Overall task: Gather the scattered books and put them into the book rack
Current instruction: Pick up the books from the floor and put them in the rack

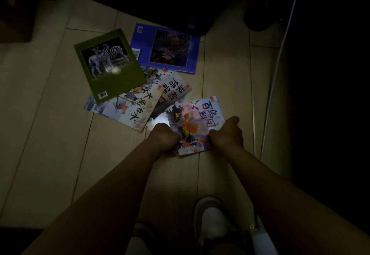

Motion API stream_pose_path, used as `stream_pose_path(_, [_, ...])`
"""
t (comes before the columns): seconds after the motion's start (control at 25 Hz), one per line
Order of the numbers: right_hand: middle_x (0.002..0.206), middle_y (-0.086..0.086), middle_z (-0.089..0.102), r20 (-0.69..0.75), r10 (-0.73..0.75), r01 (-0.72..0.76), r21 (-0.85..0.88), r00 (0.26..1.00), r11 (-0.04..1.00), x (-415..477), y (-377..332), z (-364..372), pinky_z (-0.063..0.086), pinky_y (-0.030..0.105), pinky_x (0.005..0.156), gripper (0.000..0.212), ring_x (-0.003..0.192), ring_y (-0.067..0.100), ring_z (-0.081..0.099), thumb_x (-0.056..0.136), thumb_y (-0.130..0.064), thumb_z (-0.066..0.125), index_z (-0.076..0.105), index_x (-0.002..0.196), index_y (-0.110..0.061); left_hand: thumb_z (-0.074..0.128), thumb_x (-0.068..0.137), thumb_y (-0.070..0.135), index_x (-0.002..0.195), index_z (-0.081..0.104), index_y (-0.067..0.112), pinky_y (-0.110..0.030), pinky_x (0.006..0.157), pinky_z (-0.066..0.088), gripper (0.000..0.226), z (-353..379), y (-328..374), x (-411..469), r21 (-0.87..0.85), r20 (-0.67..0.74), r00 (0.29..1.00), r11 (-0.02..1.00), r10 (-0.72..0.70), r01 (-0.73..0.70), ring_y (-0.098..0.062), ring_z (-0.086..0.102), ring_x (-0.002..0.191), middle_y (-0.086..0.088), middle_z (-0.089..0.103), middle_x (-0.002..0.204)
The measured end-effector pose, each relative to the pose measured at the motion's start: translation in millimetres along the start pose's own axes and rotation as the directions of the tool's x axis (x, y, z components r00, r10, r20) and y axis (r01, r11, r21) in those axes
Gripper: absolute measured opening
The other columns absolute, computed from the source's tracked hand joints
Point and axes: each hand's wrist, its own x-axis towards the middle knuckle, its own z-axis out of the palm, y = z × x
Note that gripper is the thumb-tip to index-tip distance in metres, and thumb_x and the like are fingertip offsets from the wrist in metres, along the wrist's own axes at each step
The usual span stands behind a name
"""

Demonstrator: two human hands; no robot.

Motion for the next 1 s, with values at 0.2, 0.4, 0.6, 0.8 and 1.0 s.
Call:
stream_pose_path(0.2, [0.103,0.001,0.059,-0.049,-0.120,0.125,0.139,0.992,0.982,2.6,8.6,-11.9,0.058,0.040,0.070,0.027,0.092,0.025,0.062,0.089,-0.016,0.059,0.048,0.114,-0.021,0.070,0.087,0.010,0.079,0.066,-0.004,-0.045,0.067,0.061,0.017,-2.1,2.2,-9.1,-0.014,0.092,0.996,1.000,0.015,-0.014,-0.031,0.068,0.065,-0.024,0.070,0.077])
stream_pose_path(0.4, [0.097,0.001,0.066,0.081,-0.210,0.172,0.330,0.974,0.928,4.4,11.5,-23.0,0.056,0.034,0.062,0.023,0.086,0.022,0.065,0.093,-0.007,0.051,0.063,0.102,-0.024,0.067,0.081,0.028,0.094,0.054,0.012,-0.033,0.068,0.046,0.024,-15.0,5.3,5.3,0.123,-0.392,0.870,0.954,0.299,-0.273,-0.024,0.058,0.079,-0.007,0.059,0.086])
stream_pose_path(0.6, [0.082,0.007,0.069,0.248,-0.293,0.204,0.330,0.923,0.922,-3.0,8.4,-16.0,0.051,0.025,0.049,0.012,0.067,0.013,0.068,0.095,-0.005,0.057,0.065,0.094,-0.013,0.065,0.083,0.008,0.137,0.046,0.021,-0.032,0.077,0.056,0.059,-5.3,-0.9,6.2,0.009,-0.141,0.886,0.896,0.442,-0.445,-0.018,0.064,0.096,0.003,0.059,0.111])
stream_pose_path(0.8, [0.090,0.000,0.067,0.207,-0.326,0.273,0.249,0.922,0.929,-2.1,10.6,-12.2,0.055,0.031,0.063,0.006,0.082,0.016,0.064,0.089,-0.011,0.064,0.065,0.093,-0.016,0.062,0.085,0.003,0.145,0.041,0.012,-0.029,0.095,0.048,0.064,-2.5,-12.3,14.0,0.082,-0.068,0.841,0.843,0.536,-0.531,-0.015,0.047,0.121,0.008,0.039,0.132])
stream_pose_path(1.0, [0.103,-0.001,0.065,0.236,-0.302,0.252,0.220,0.924,0.942,-1.0,9.5,-15.6,0.060,0.041,0.079,0.027,0.092,0.018,0.064,0.086,-0.012,0.069,0.056,0.105,-0.026,0.059,0.073,0.006,0.137,0.042,0.028,-0.041,0.094,0.055,0.070,-7.3,-10.1,15.6,-0.058,-0.091,0.891,0.891,0.444,-0.450,-0.028,0.056,0.120,-0.011,0.047,0.140])
